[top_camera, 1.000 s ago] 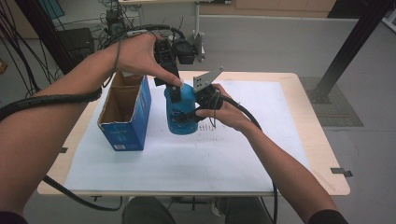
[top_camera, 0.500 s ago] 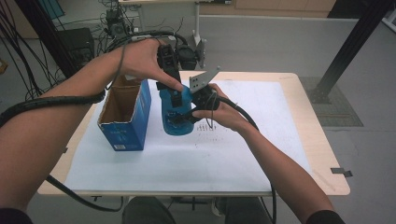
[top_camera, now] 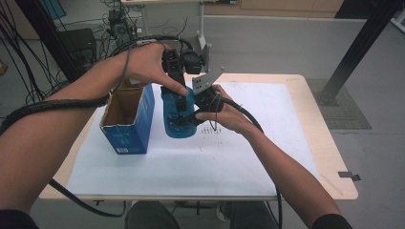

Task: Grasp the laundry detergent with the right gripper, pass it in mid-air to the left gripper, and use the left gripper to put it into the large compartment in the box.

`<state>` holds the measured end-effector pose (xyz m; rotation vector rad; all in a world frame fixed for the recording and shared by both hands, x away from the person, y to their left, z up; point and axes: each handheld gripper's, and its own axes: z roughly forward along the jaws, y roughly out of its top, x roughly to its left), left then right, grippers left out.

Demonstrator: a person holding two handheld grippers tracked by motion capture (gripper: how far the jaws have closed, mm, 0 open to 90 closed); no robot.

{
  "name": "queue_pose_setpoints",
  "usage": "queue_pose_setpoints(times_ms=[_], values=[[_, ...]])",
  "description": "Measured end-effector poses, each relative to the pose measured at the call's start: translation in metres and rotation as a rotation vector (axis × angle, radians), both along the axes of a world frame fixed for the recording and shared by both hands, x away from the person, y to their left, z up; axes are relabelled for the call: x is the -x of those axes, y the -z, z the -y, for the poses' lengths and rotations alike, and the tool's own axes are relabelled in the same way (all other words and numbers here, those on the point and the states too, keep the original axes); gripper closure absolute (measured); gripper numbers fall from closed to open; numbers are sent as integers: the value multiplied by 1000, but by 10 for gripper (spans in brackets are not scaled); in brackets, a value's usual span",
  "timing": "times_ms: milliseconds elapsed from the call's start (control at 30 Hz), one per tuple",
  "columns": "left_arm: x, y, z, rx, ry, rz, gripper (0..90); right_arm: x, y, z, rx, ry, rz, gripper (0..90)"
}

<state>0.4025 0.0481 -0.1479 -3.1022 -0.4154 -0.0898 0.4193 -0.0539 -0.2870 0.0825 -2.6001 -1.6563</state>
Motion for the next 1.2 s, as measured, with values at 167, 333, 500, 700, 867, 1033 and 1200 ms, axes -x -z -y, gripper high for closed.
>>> queue_pose_setpoints(times_ms=[167, 333, 500, 700, 867, 1033, 1200], values=[[1, 1, 1, -5, 3, -2, 54, 1, -2, 0, -4, -2, -6, 435], [2, 1, 1, -4, 3, -1, 54, 1, -3, 0, -5, -2, -8, 435], [2, -1, 2, -2, 6, -1, 54, 1, -4, 1, -6, -1, -7, 435], [2, 0, 2, -1, 7, 0, 54, 1, -4, 2, -6, 0, -5, 435], [3, 0, 2, 7, 10, -2, 54, 1, -5, 2, -7, 1, -7, 435], [3, 0, 0, 5, 13, -1, 55, 1, -5, 2, -6, 2, -5, 435], [4, 0, -1, 12, 12, 2, 55, 2, -5, 3, -3, 5, -5, 435]])
